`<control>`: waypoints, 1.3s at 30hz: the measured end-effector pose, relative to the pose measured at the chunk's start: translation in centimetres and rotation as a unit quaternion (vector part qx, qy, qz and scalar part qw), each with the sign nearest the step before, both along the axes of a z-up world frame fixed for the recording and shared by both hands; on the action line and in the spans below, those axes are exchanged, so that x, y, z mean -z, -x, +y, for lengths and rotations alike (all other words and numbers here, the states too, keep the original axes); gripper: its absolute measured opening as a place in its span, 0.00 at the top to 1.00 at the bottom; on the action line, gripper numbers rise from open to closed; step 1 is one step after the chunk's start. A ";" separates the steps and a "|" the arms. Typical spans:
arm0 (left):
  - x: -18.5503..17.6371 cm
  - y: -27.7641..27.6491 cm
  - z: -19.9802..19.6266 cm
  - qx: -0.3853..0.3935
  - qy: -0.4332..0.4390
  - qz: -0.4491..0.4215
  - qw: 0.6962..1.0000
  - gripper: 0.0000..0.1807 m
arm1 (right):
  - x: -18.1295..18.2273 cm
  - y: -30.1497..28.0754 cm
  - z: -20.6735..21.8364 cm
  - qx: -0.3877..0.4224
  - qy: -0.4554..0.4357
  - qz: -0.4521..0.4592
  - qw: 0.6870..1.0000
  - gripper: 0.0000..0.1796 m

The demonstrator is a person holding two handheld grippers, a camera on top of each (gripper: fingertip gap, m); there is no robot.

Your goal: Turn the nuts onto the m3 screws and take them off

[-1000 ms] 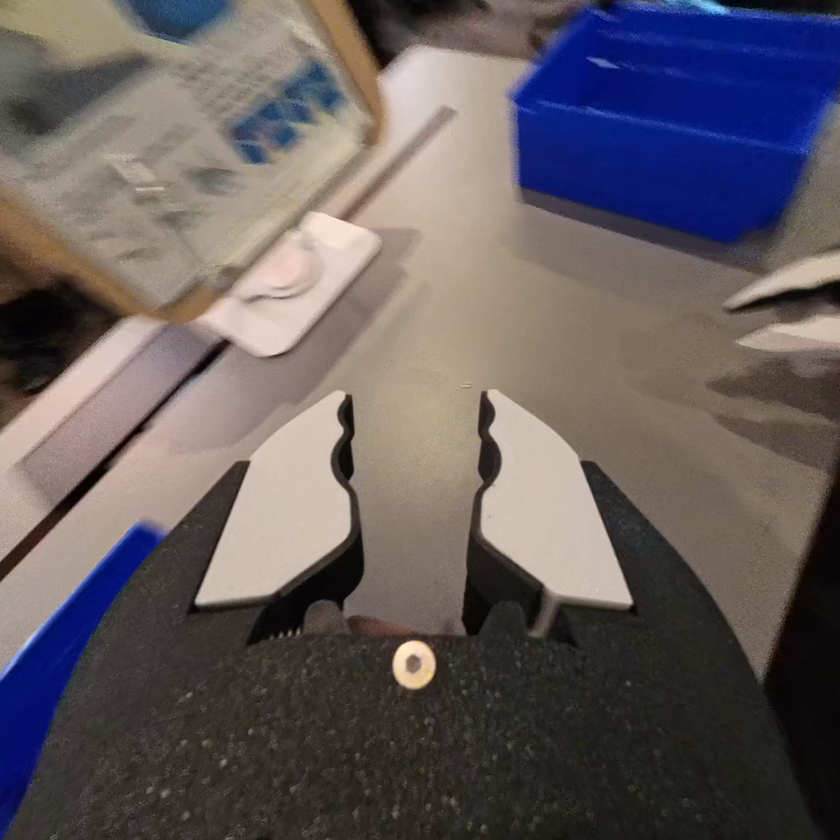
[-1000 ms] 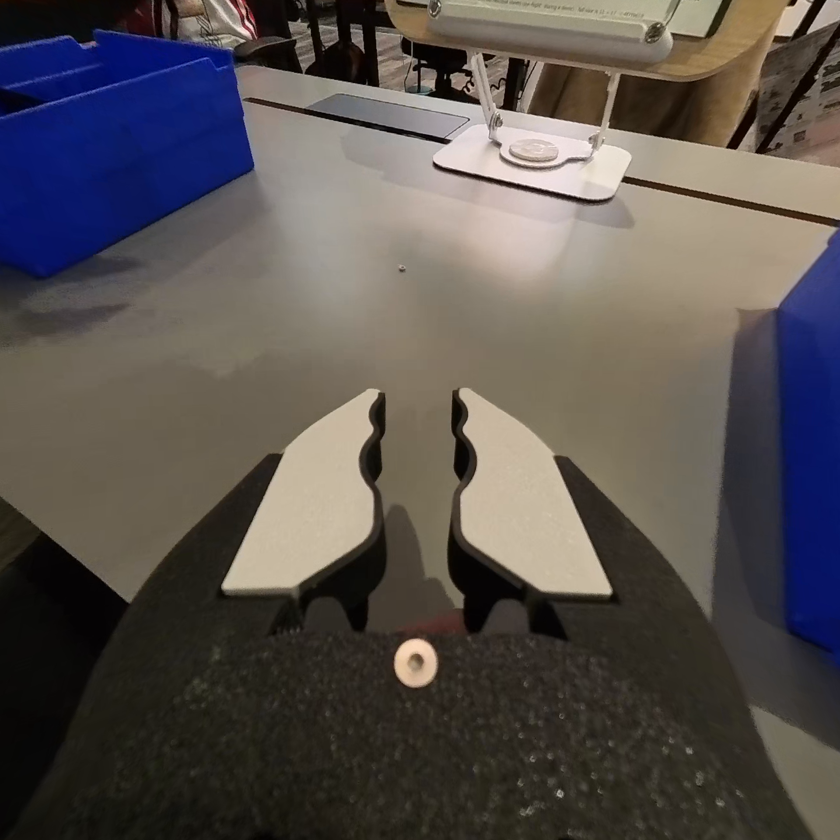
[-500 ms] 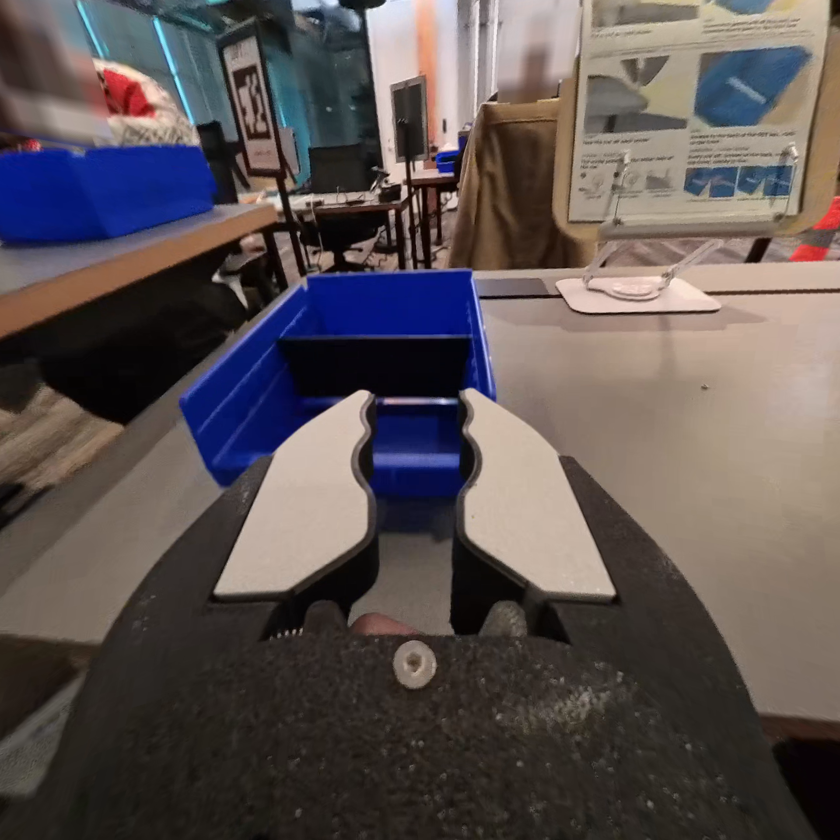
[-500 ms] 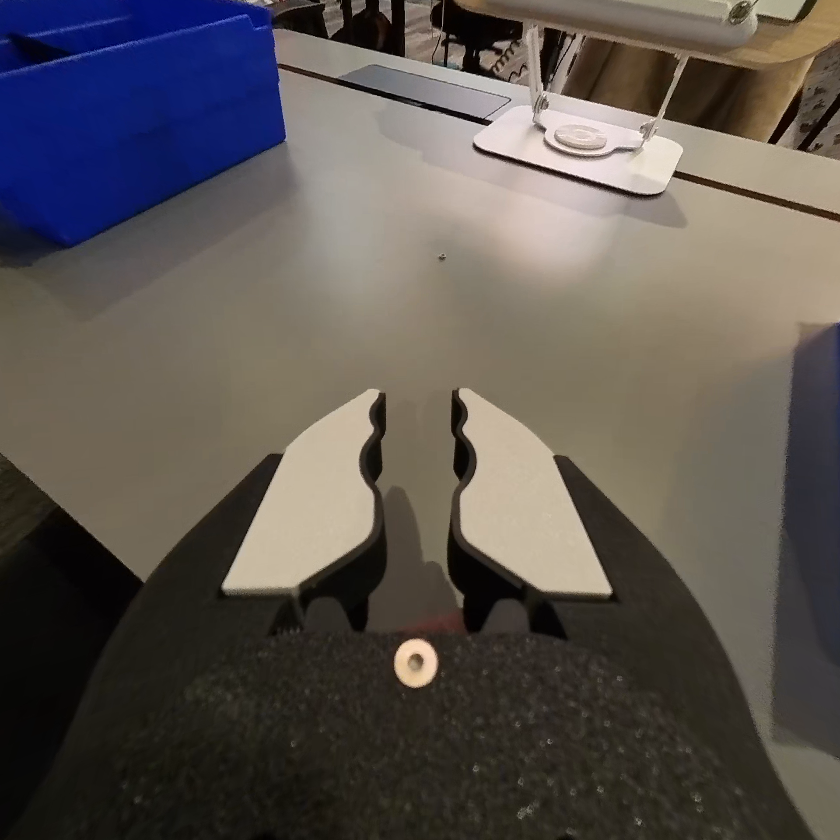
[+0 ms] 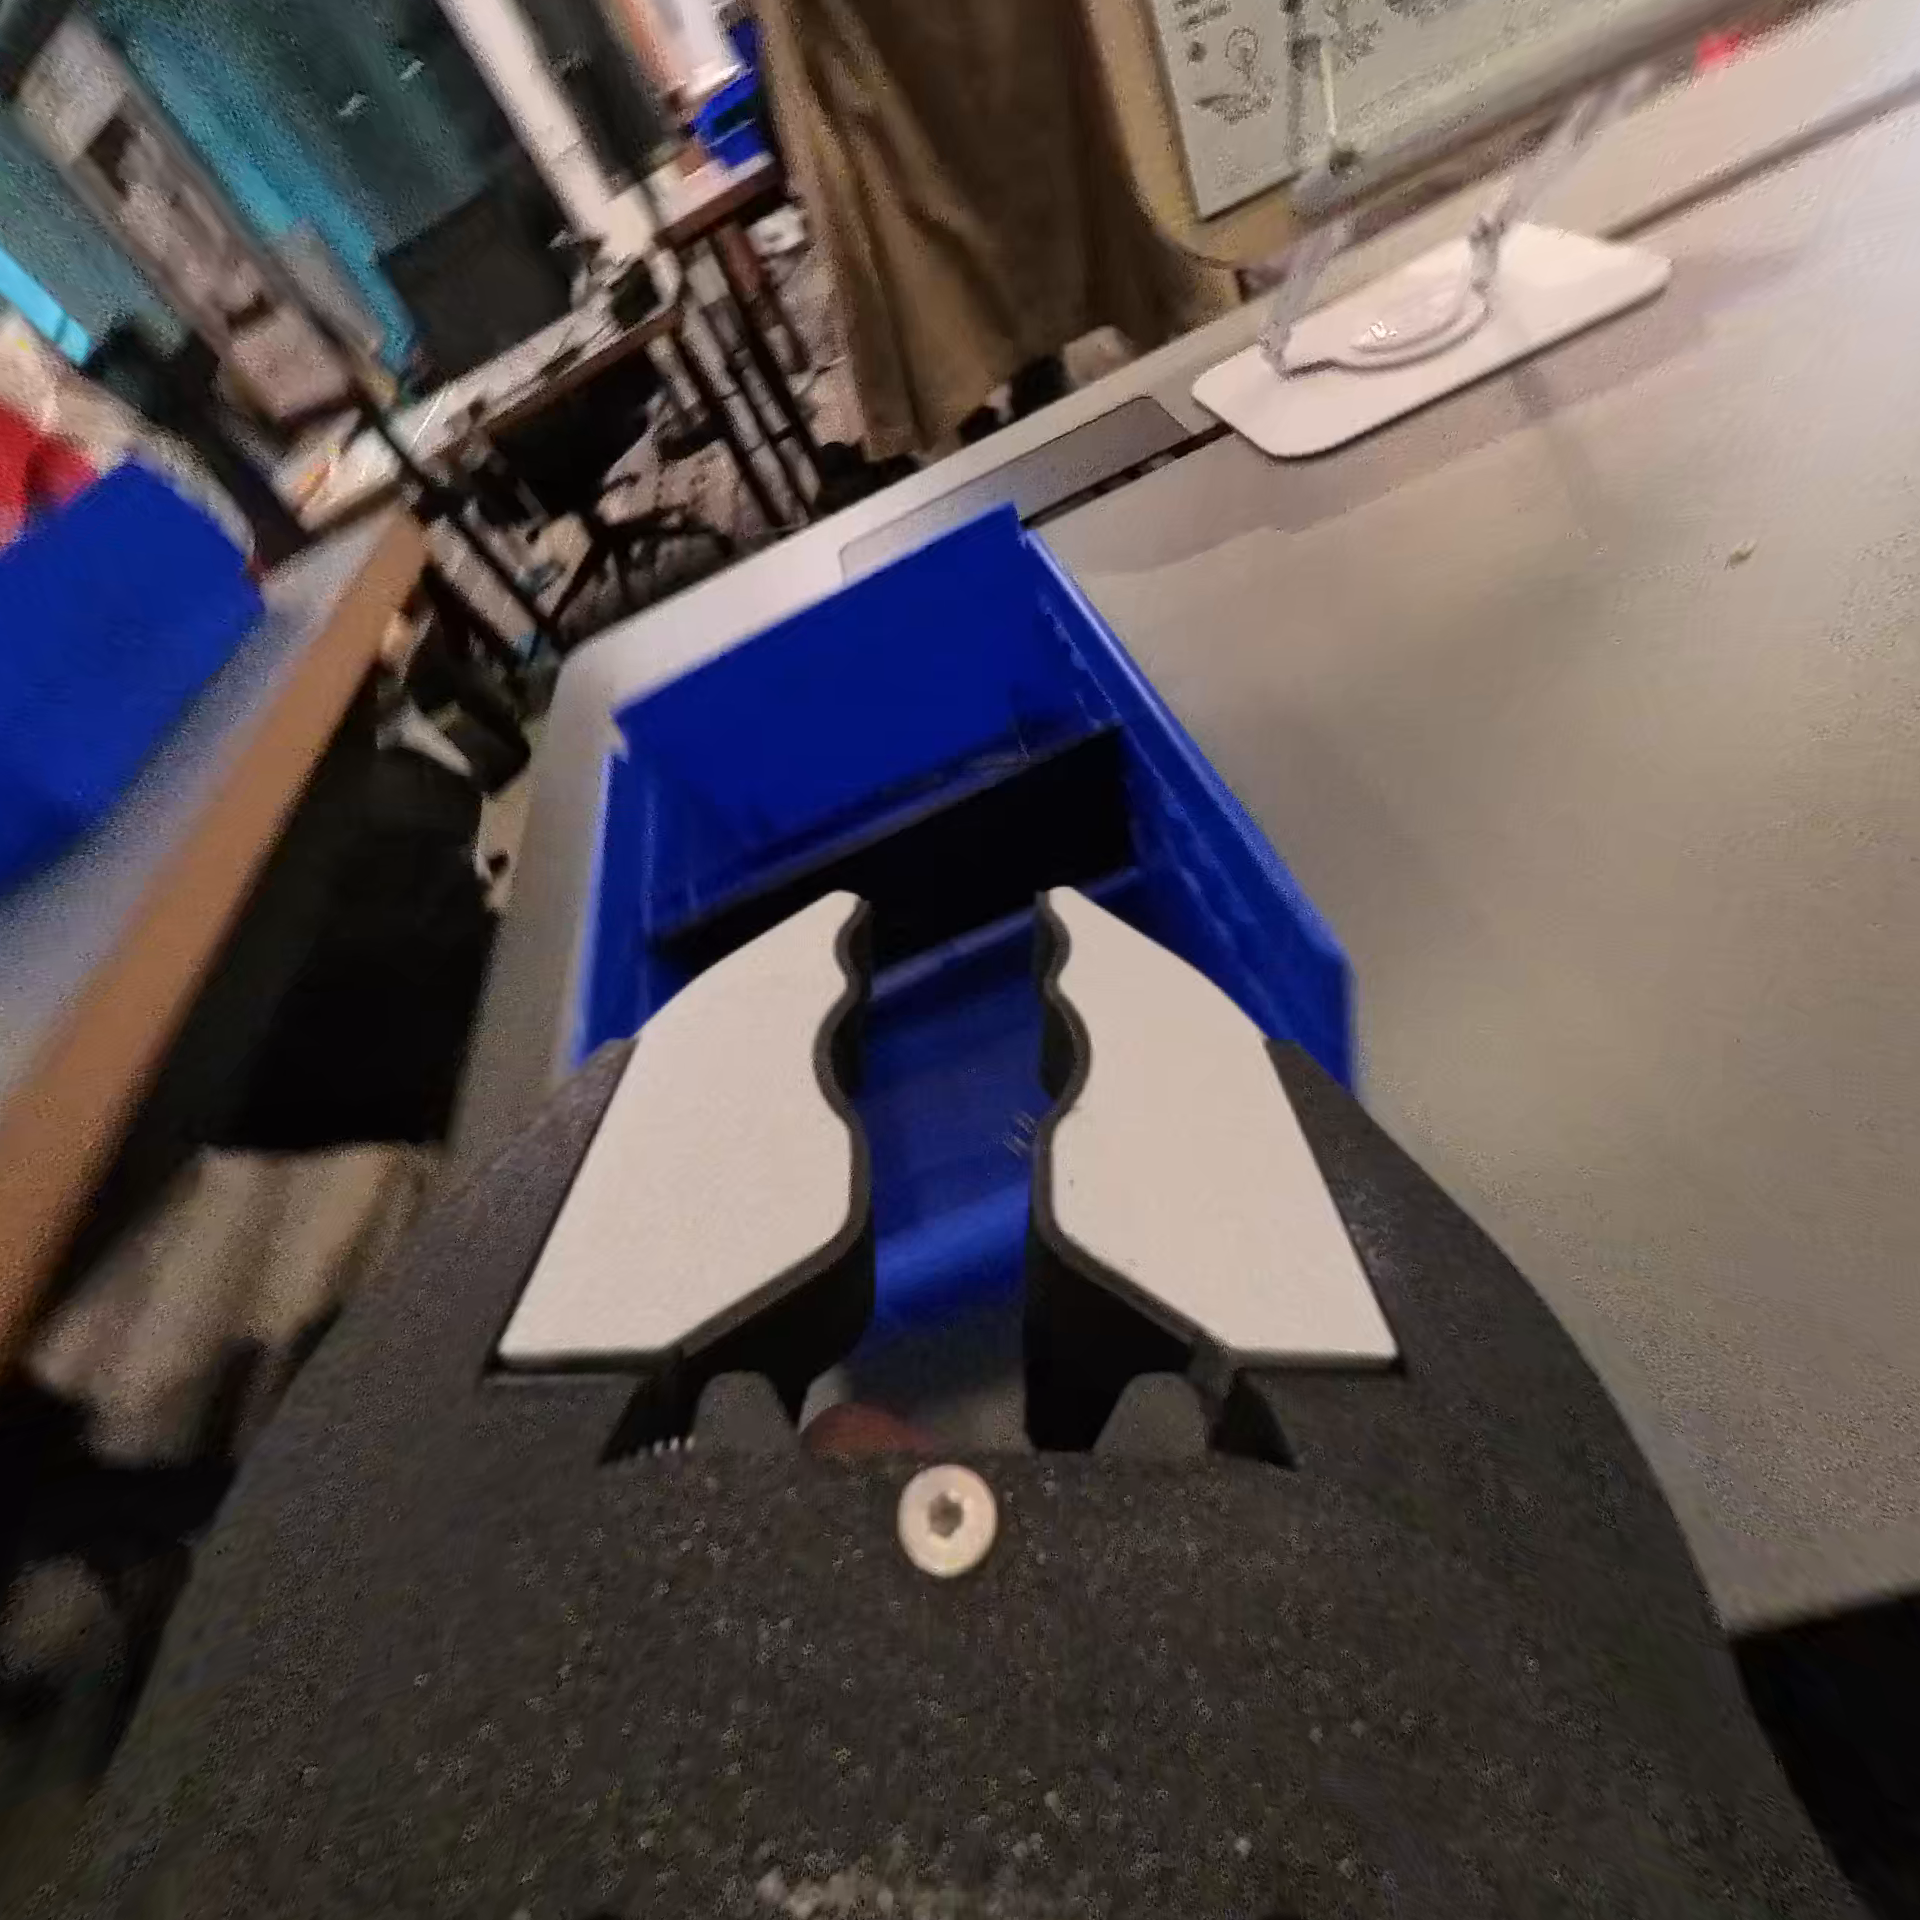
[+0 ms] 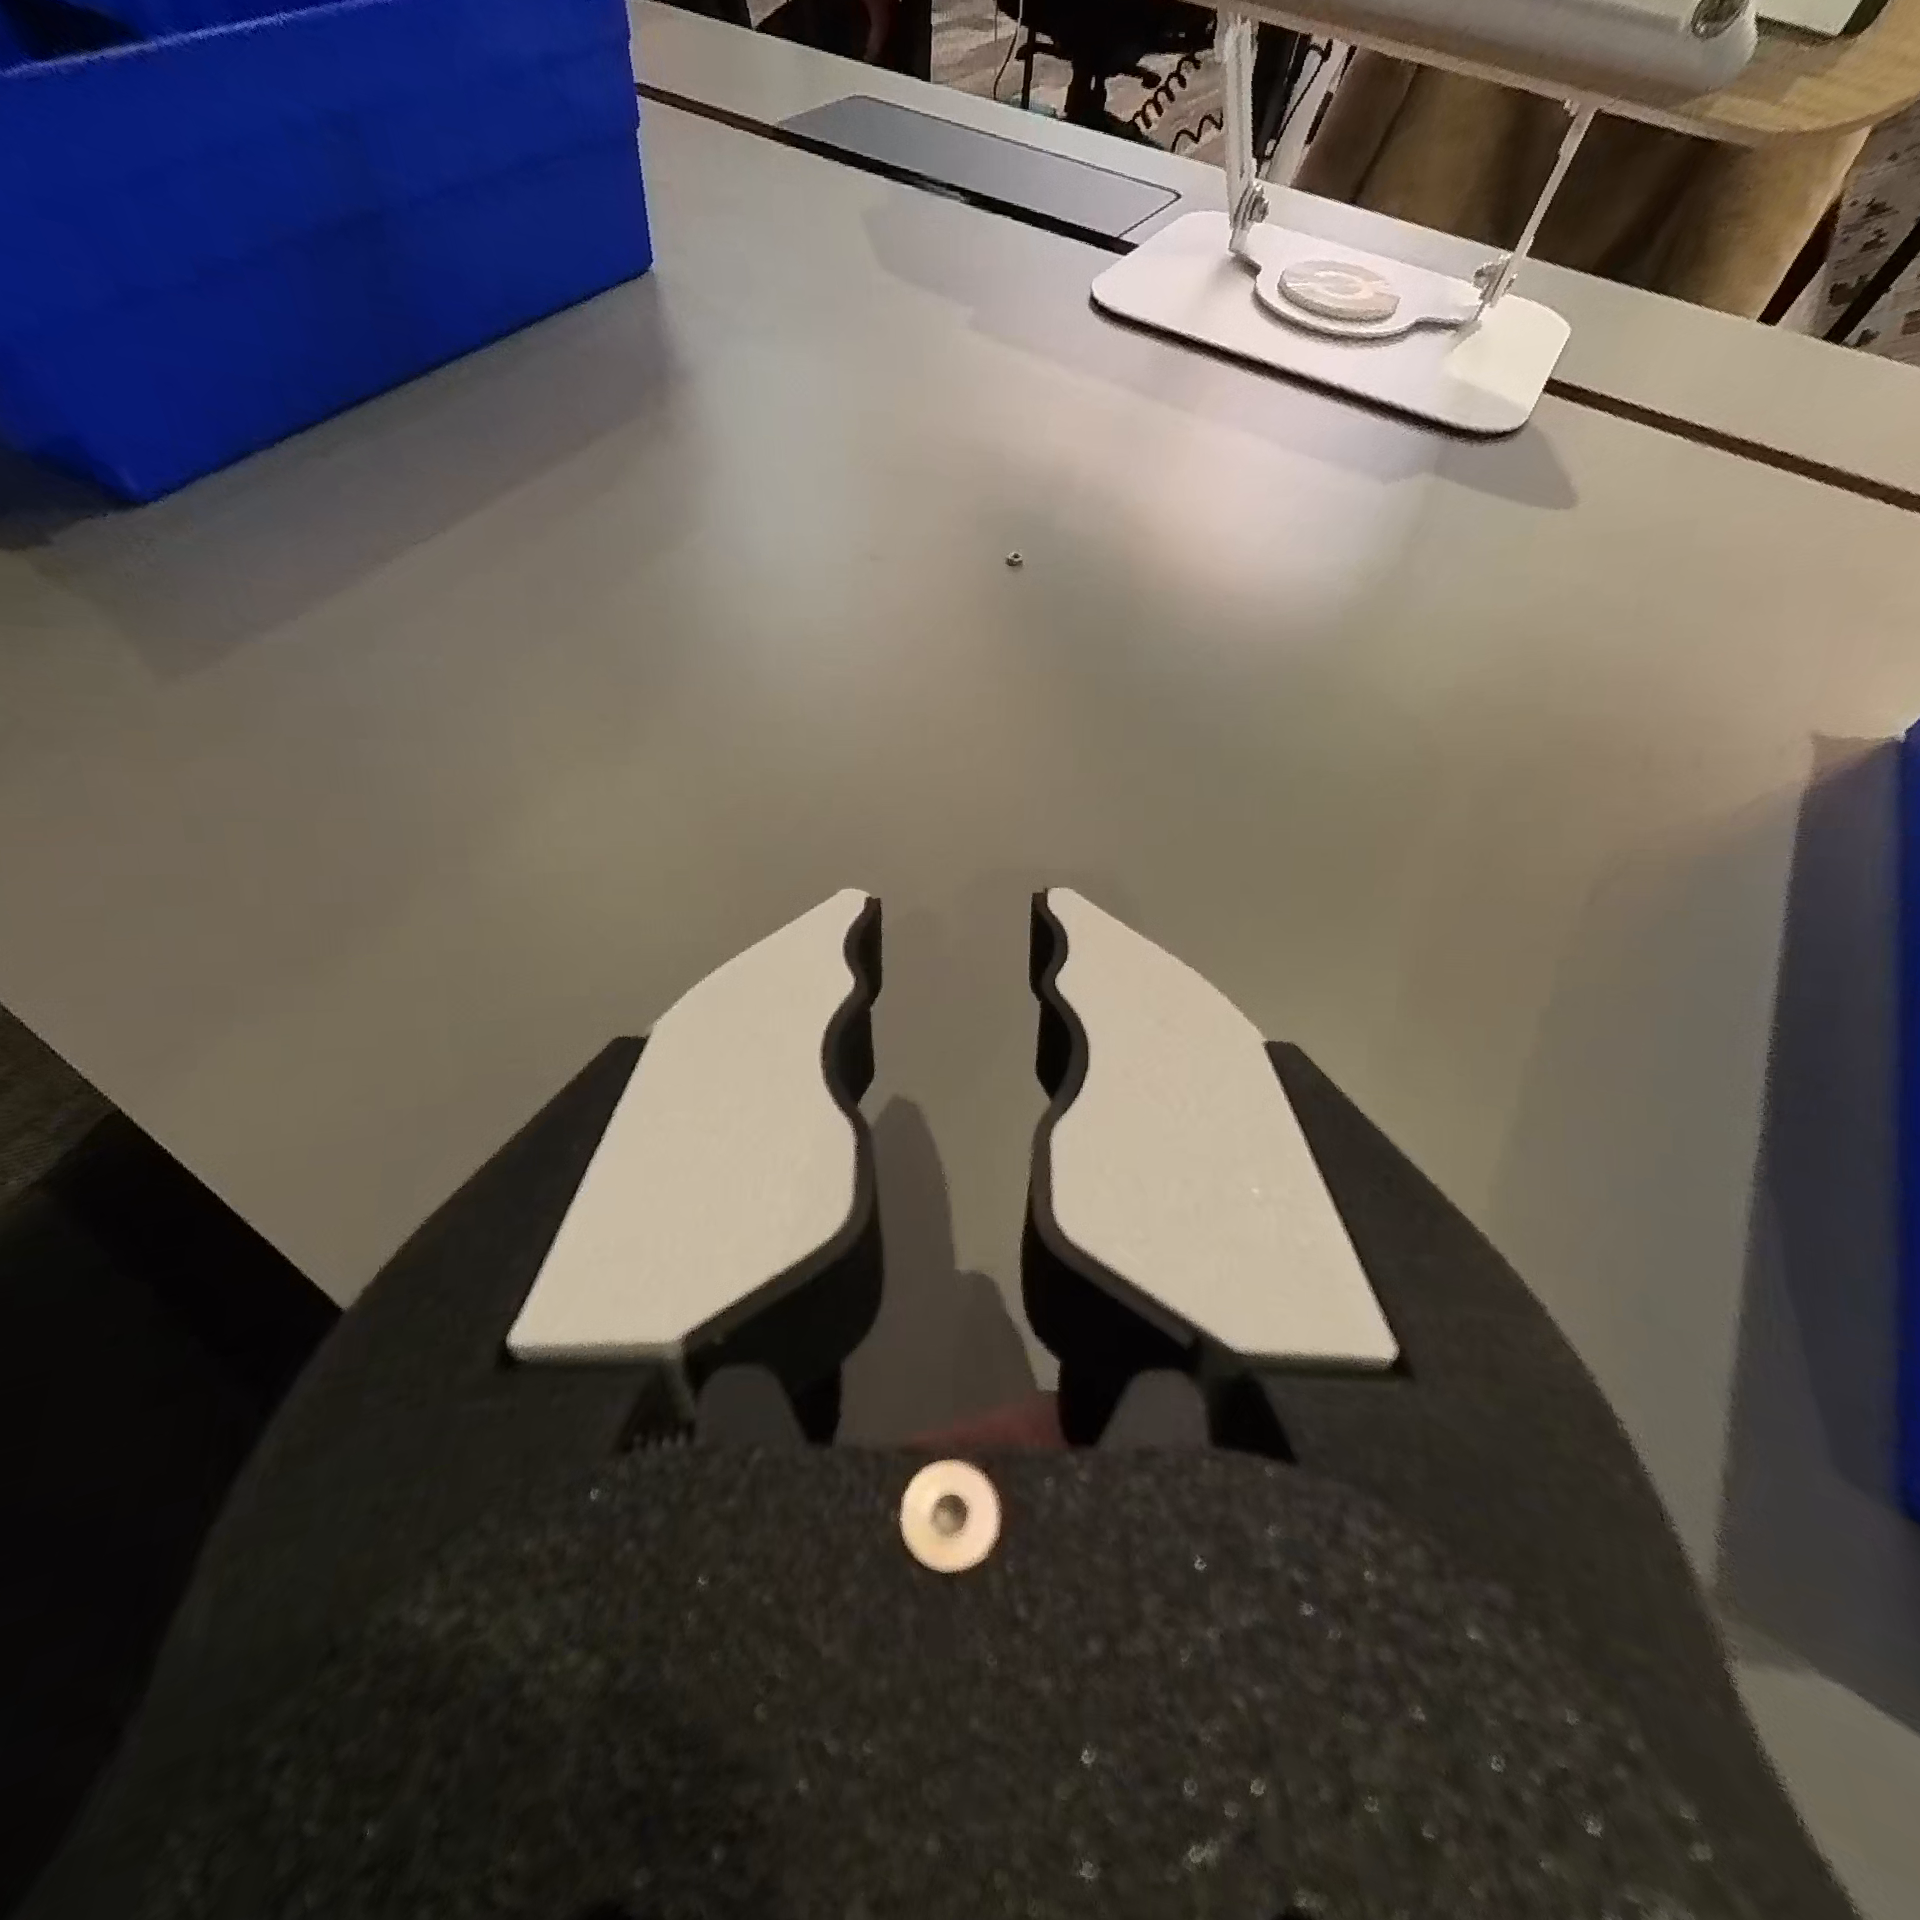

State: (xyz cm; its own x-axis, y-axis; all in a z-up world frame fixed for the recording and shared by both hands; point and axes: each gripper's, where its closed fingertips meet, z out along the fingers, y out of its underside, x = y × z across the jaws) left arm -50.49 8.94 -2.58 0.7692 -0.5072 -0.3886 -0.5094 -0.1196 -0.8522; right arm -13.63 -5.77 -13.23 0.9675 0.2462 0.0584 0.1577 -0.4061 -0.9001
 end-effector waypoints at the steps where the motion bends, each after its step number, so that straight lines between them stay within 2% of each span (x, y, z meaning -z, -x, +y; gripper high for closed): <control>1: -0.2 -0.6 2.1 0.045 0.024 0.039 0.998 0.83 | 0.0 -0.1 0.0 0.000 0.000 -0.003 1.000 0.85; 2: -0.3 -1.1 4.4 0.084 0.048 0.075 0.993 0.80 | -0.1 -0.1 0.1 0.000 0.001 -0.006 1.000 0.85; 5: 0.6 -2.2 10.7 0.169 0.091 0.197 0.961 0.79 | 0.0 -0.2 0.4 0.005 0.003 -0.013 1.000 0.85; 8: 3.4 -3.5 14.6 0.240 0.120 0.315 0.910 0.79 | 0.1 -0.3 0.7 0.014 0.005 -0.020 1.000 0.85; 10: 5.7 -4.4 16.1 0.276 0.142 0.367 0.877 0.80 | 0.3 -0.5 0.9 0.022 0.008 -0.022 0.999 0.85; 14: 9.4 -6.4 17.4 0.335 0.185 0.395 0.835 0.83 | 0.4 -1.1 1.3 0.036 0.012 -0.024 0.999 0.85; 17: 12.4 -6.5 18.3 0.362 0.215 0.432 0.797 0.84 | 0.4 -1.6 1.6 0.045 0.016 -0.030 0.998 0.86; 20: 14.7 -6.2 19.6 0.371 0.231 0.469 0.767 0.81 | 0.1 -2.2 1.9 0.062 0.013 -0.038 0.997 0.86; 22: 15.7 -6.3 20.1 0.380 0.238 0.476 0.756 0.79 | -0.1 -2.4 1.9 0.072 0.013 -0.037 0.997 0.86; 23: 16.0 -6.5 20.2 0.389 0.241 0.473 0.753 0.82 | -0.2 -2.4 1.8 0.075 0.013 -0.036 0.996 0.86; 25: 16.2 -6.9 20.3 0.399 0.239 0.465 0.753 0.82 | -0.3 -2.4 1.7 0.080 0.014 -0.043 0.996 0.86; 39: 16.4 -7.4 20.8 0.423 0.198 0.493 0.734 0.86 | -0.2 -1.3 2.1 0.066 0.020 -0.062 0.996 0.86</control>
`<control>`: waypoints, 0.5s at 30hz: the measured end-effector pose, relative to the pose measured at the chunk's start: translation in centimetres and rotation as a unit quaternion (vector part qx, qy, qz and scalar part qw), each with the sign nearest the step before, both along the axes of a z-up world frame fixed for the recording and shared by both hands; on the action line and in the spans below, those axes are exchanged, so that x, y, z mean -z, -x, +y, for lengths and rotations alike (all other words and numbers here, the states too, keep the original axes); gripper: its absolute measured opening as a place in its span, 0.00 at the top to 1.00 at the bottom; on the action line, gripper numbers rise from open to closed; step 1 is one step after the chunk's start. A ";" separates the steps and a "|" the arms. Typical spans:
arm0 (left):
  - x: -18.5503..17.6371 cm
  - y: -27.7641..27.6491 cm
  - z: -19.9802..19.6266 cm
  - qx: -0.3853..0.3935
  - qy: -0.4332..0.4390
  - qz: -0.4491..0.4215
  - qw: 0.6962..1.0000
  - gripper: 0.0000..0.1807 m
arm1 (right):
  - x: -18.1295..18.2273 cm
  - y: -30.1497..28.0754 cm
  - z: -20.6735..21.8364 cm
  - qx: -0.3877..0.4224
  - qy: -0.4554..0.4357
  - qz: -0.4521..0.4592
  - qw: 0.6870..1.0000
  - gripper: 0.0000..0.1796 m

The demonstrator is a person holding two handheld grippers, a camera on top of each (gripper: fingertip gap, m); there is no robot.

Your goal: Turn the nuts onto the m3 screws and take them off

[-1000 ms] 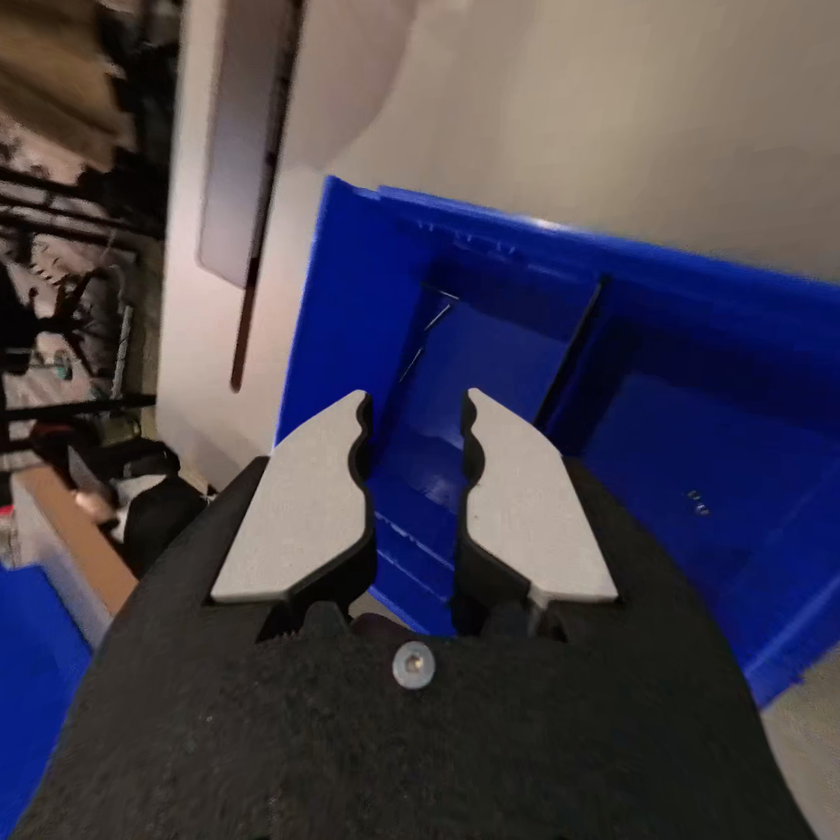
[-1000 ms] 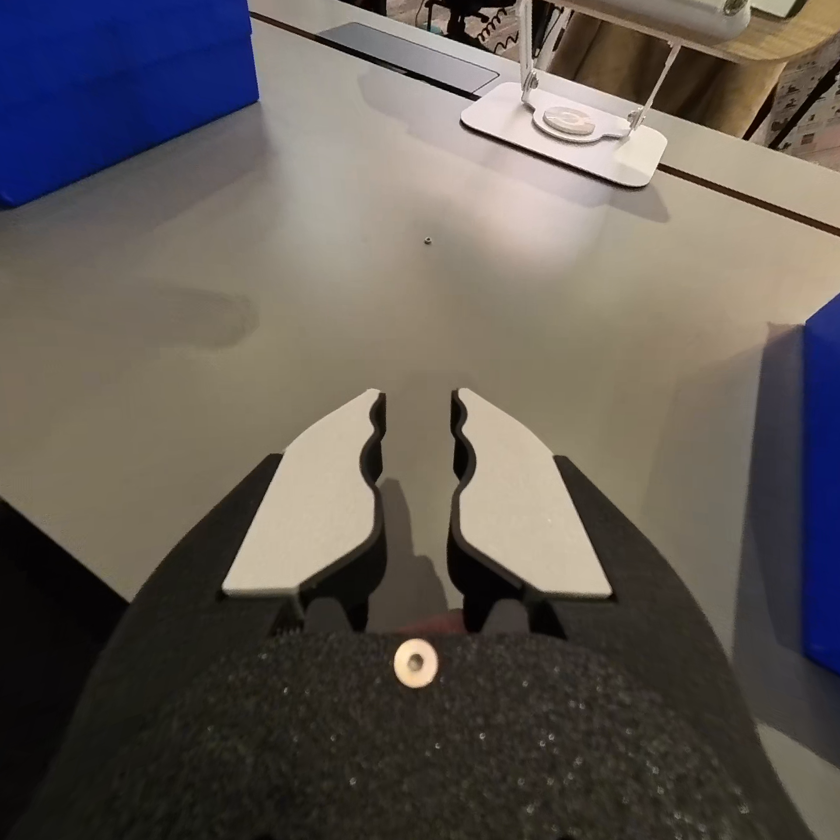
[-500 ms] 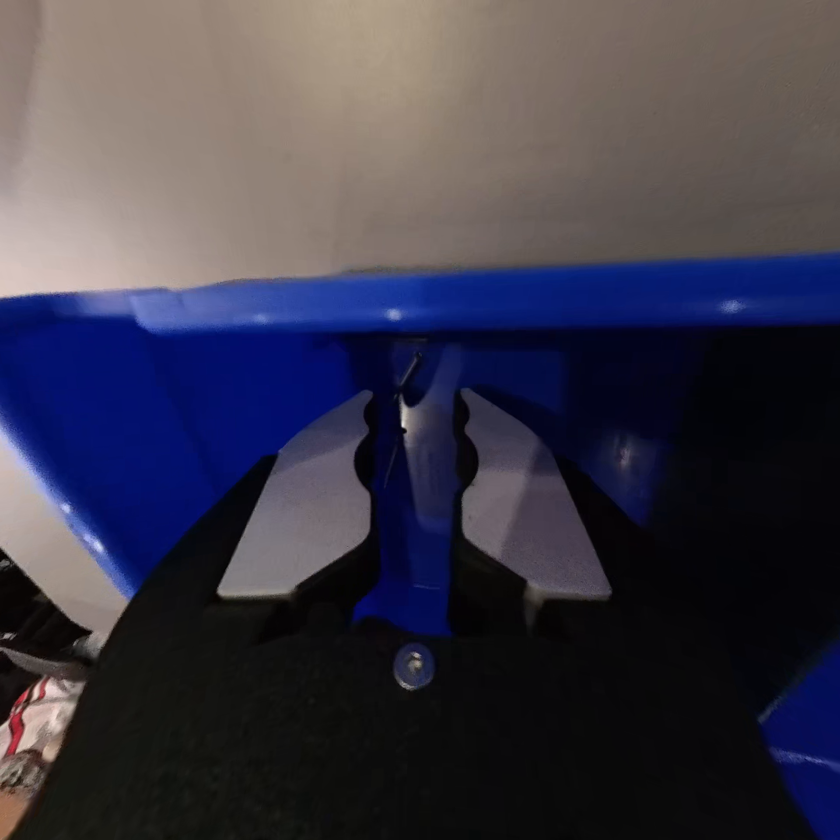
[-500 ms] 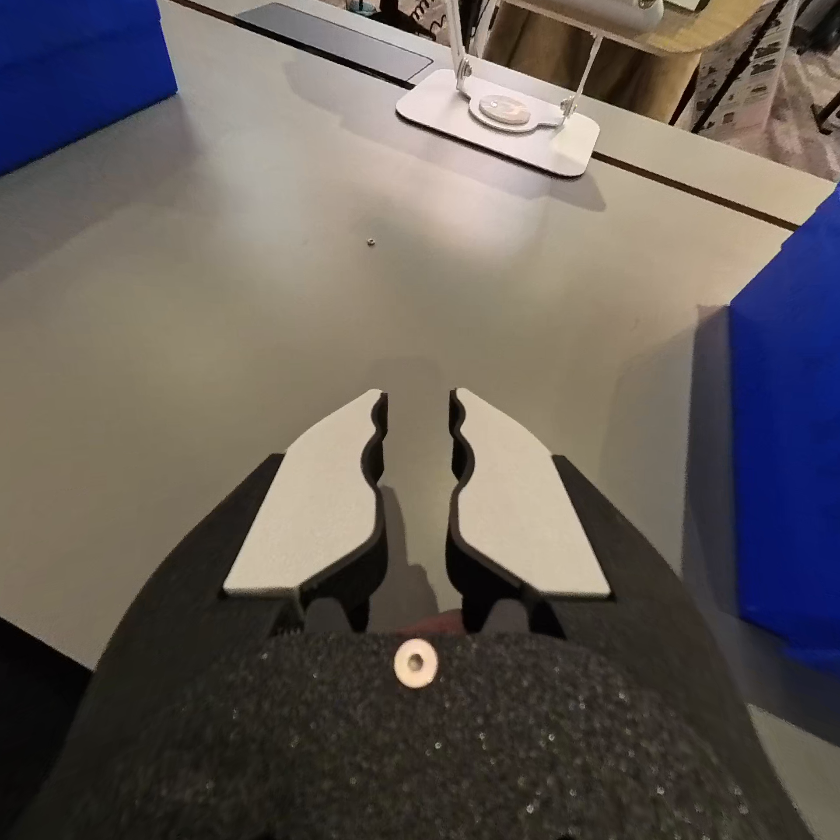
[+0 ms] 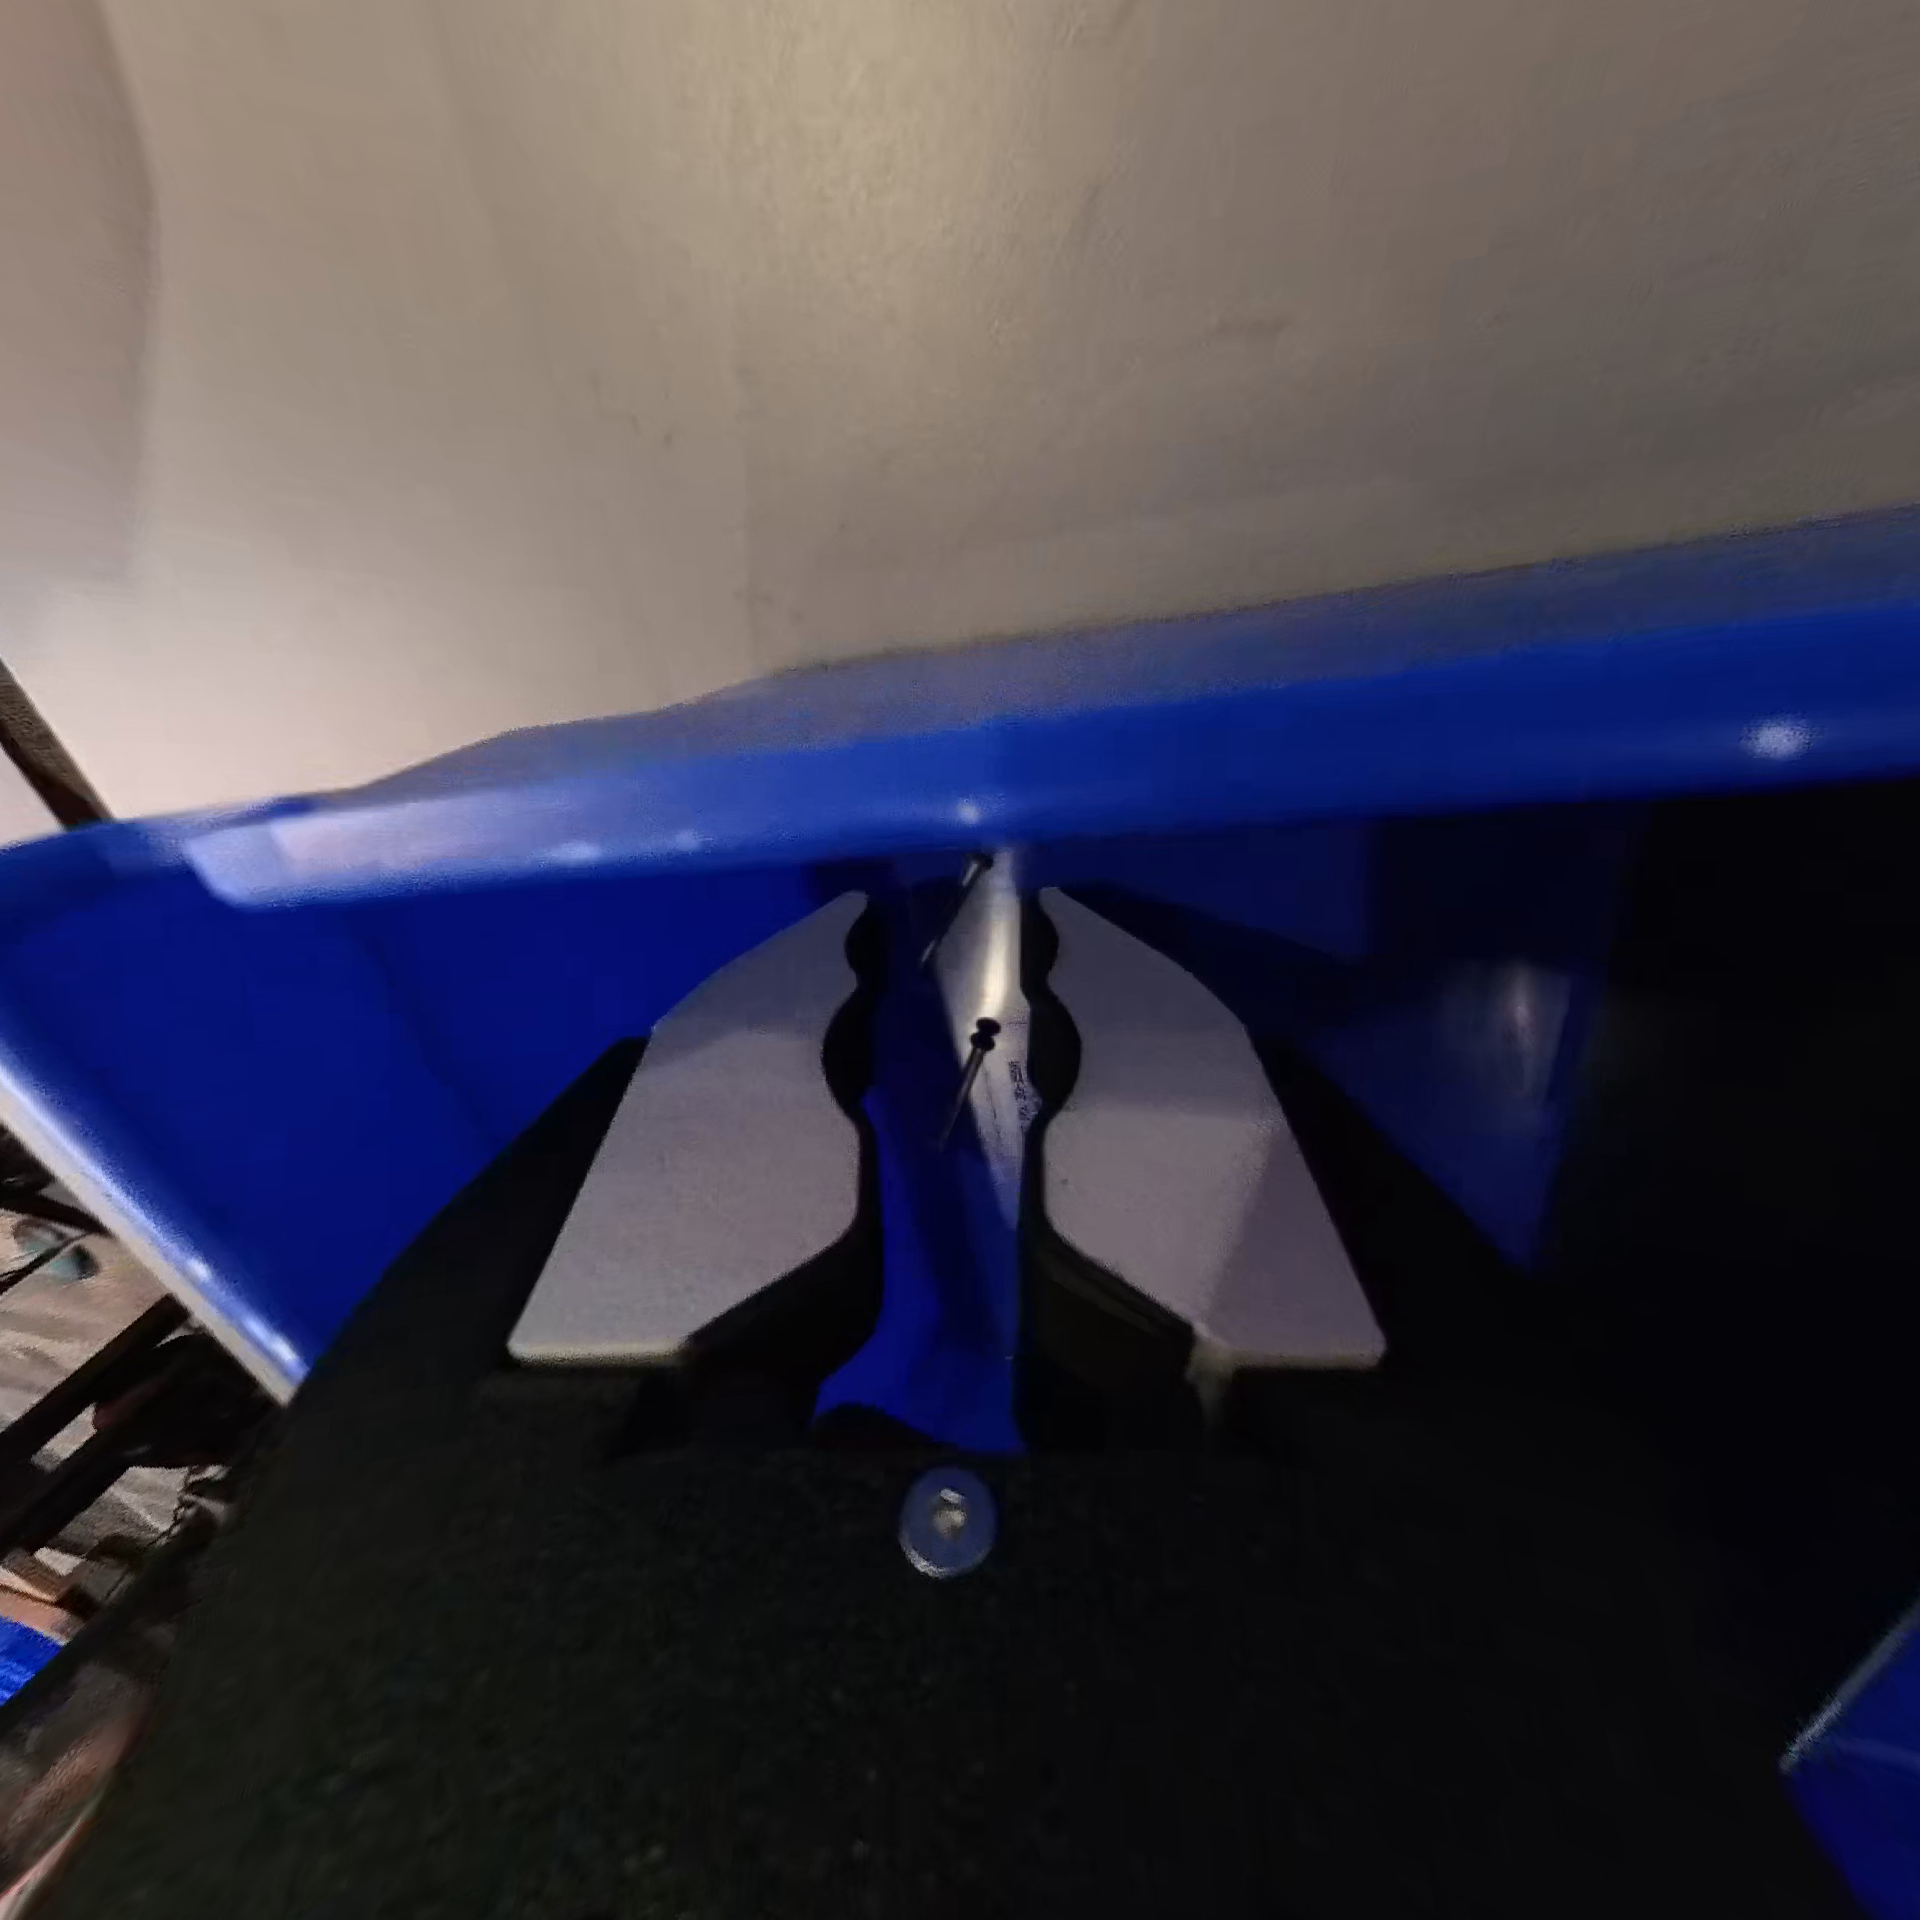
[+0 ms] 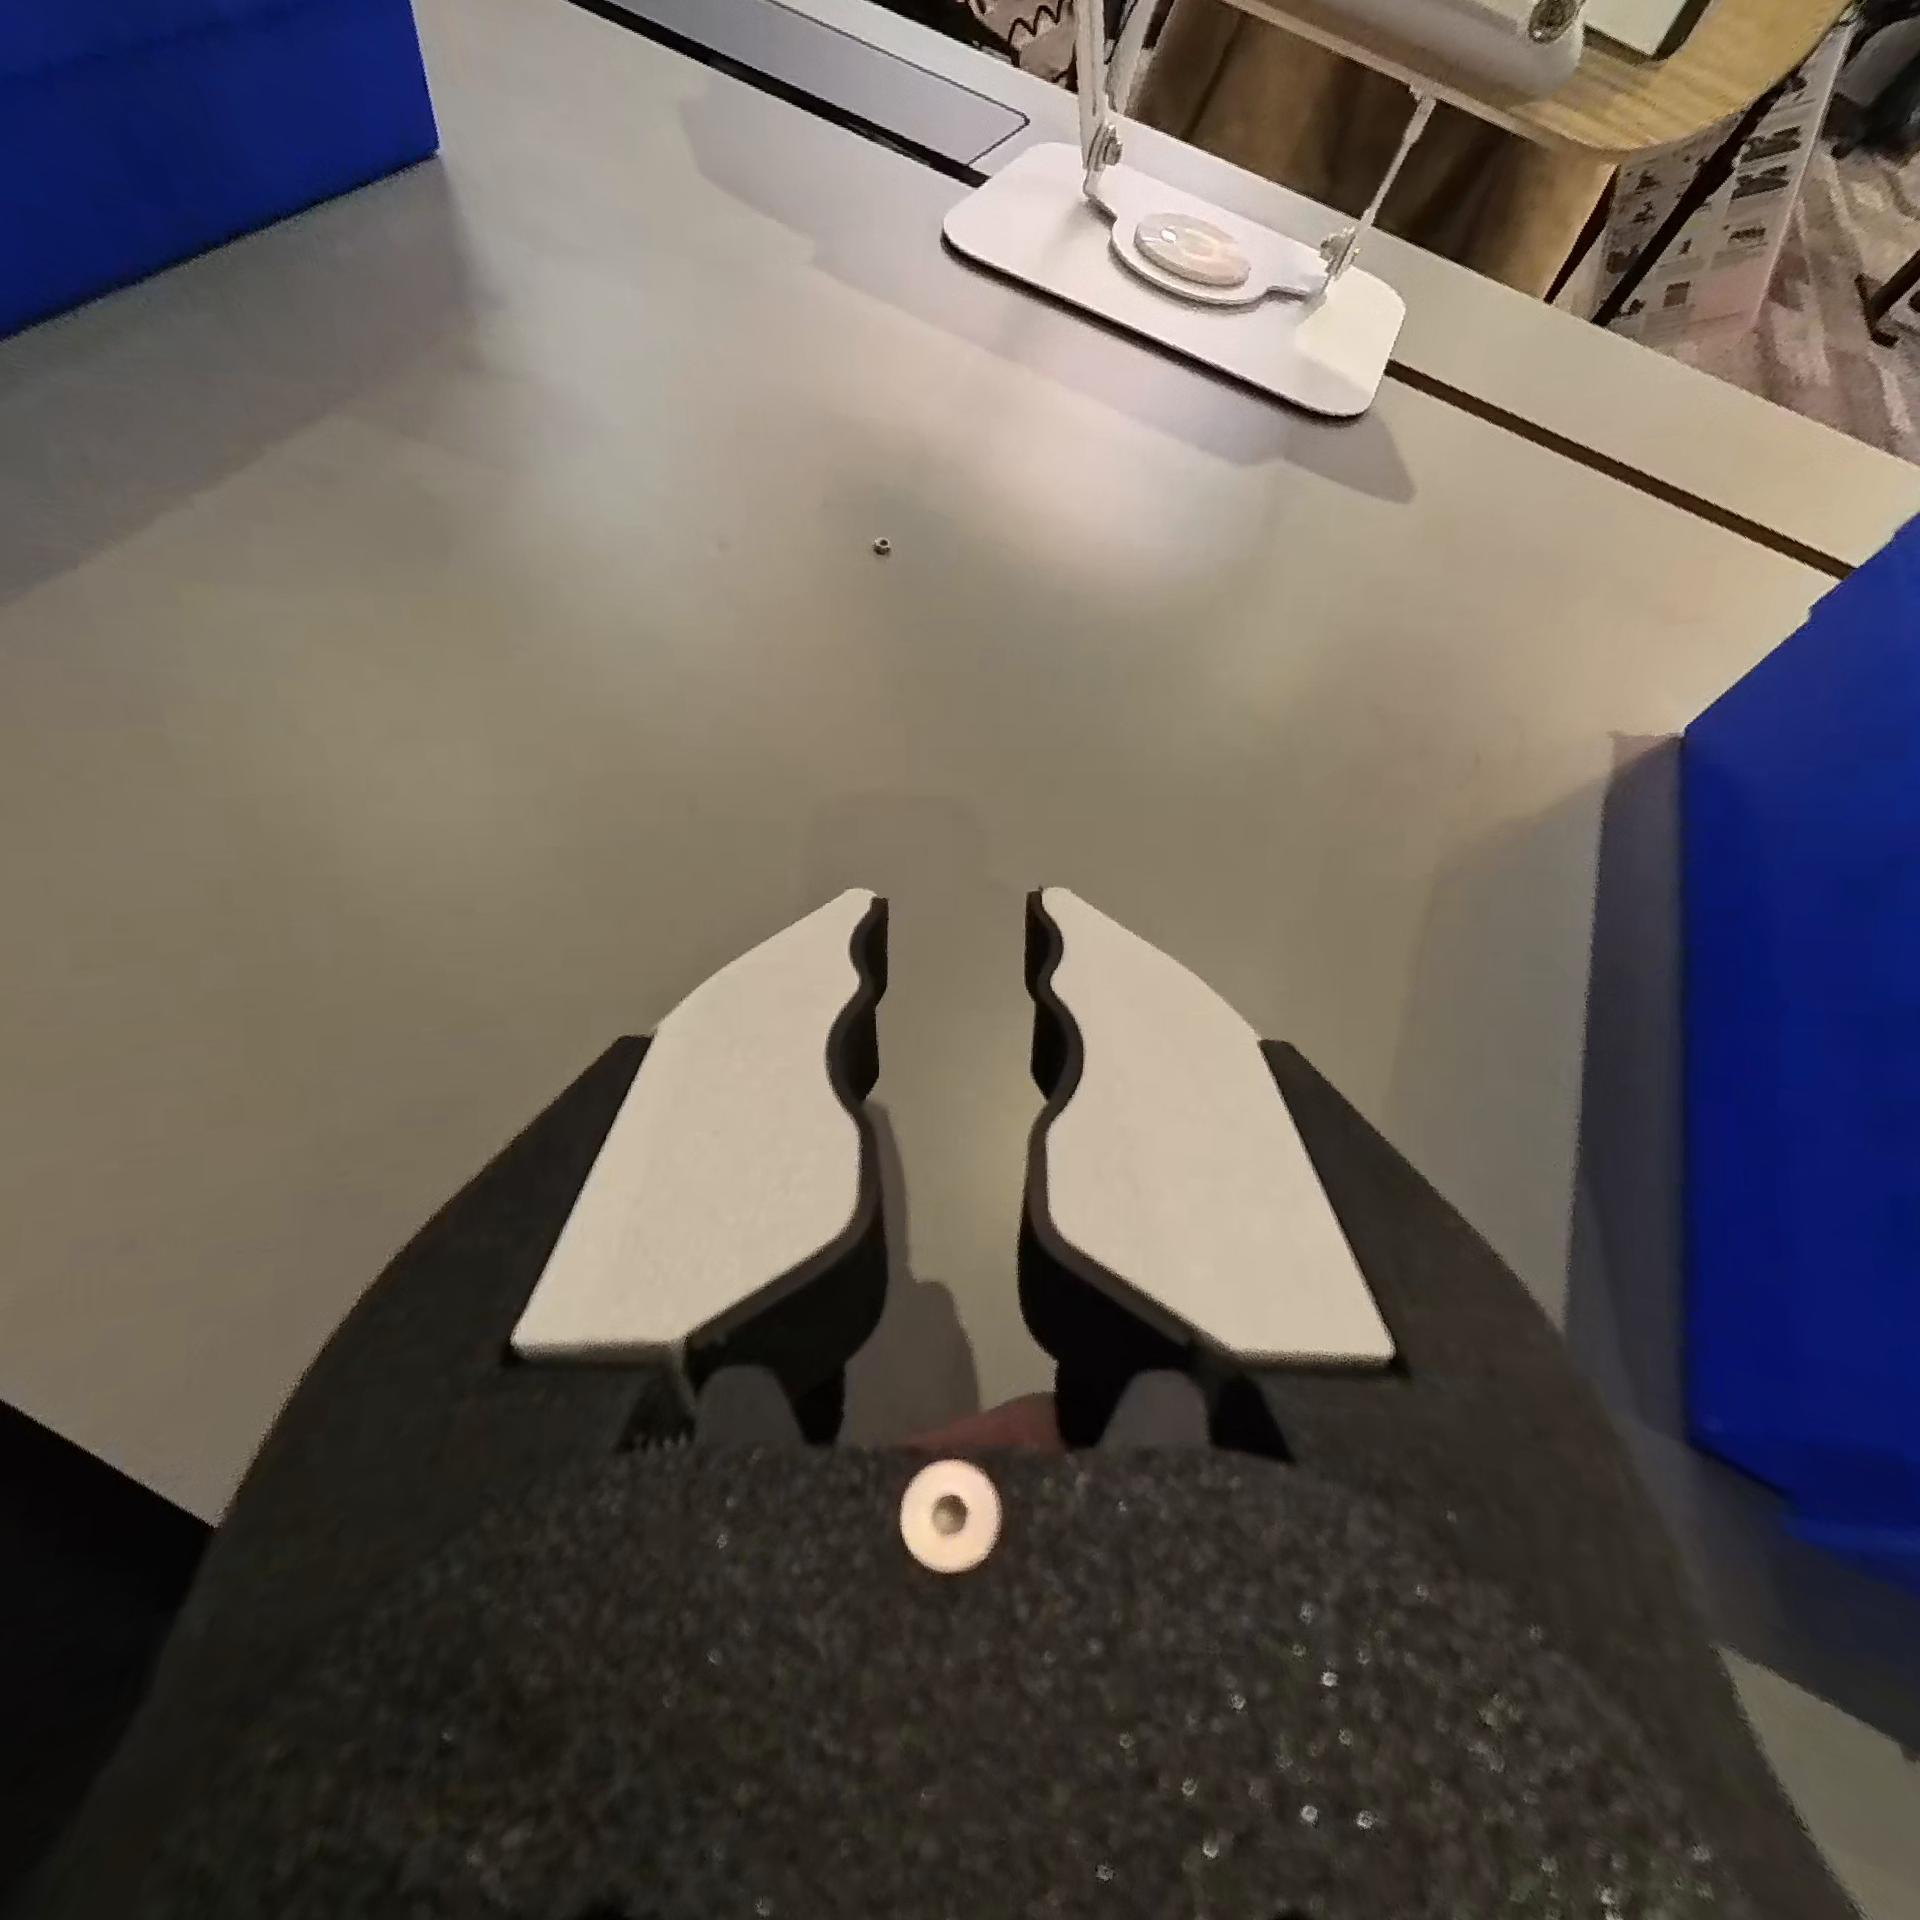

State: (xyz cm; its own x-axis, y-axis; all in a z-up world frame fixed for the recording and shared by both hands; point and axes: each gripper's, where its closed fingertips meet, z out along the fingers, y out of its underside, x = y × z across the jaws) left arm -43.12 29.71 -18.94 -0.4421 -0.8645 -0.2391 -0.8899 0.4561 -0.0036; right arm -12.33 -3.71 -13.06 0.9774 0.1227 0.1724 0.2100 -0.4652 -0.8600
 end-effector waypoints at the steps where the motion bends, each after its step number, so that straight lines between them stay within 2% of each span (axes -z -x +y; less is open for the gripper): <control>1: 0.0 -0.1 -0.1 0.000 0.001 0.001 1.000 0.87 | 0.0 0.0 0.0 0.000 0.001 -0.001 1.000 0.86; 7: 0.4 0.0 -0.8 0.006 0.020 0.004 1.000 0.98 | -0.1 -0.4 -0.4 0.002 -0.004 0.005 1.000 0.86; 15: -0.4 0.4 -1.1 -0.025 0.005 -0.034 0.999 0.98 | -0.4 -0.5 -0.4 -0.004 -0.010 0.016 1.000 0.87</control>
